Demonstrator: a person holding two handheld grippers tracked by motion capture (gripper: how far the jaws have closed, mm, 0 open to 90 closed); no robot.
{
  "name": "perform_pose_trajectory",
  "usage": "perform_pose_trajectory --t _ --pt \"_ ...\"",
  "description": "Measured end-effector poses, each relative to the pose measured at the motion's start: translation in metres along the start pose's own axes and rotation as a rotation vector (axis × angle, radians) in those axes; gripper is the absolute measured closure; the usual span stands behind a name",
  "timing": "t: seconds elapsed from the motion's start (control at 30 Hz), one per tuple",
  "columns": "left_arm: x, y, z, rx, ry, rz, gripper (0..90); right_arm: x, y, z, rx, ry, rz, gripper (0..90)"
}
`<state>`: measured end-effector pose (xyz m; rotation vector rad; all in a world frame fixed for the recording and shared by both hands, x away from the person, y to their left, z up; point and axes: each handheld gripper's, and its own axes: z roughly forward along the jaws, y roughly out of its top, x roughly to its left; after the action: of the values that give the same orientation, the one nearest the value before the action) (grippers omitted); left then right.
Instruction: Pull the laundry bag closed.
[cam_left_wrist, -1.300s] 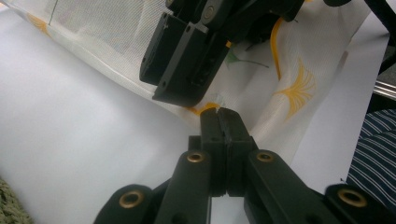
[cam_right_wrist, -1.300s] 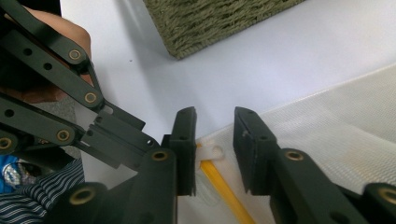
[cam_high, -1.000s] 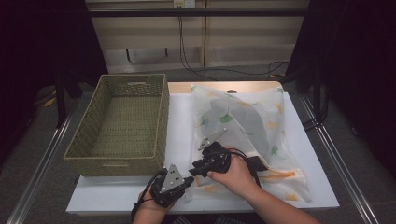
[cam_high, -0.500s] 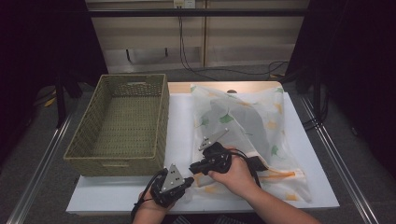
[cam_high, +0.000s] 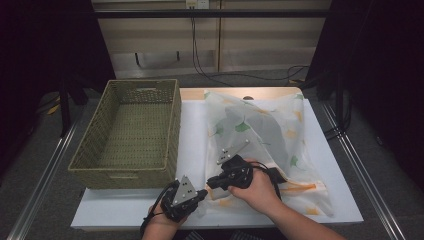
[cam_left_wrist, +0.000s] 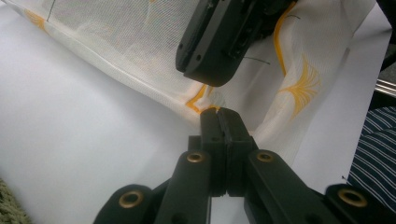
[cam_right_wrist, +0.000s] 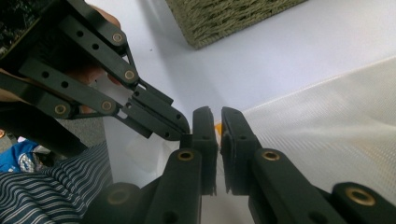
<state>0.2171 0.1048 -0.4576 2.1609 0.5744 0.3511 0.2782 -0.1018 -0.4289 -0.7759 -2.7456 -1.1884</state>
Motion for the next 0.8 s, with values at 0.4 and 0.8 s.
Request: perform_pose_trajectory --t 0.4,0.8 --pt "0.0 0.0 0.0 0.003 -0.003 -0.004 89.9 -0.003 -0.007 -0.001 0.004 0.006 0.011 84.4" --pt "0.0 0.0 -0.001 -0.016 -0.001 0.005 89.9 0.004 -0.018 0.003 0.092 -0.031 -0.004 75.3"
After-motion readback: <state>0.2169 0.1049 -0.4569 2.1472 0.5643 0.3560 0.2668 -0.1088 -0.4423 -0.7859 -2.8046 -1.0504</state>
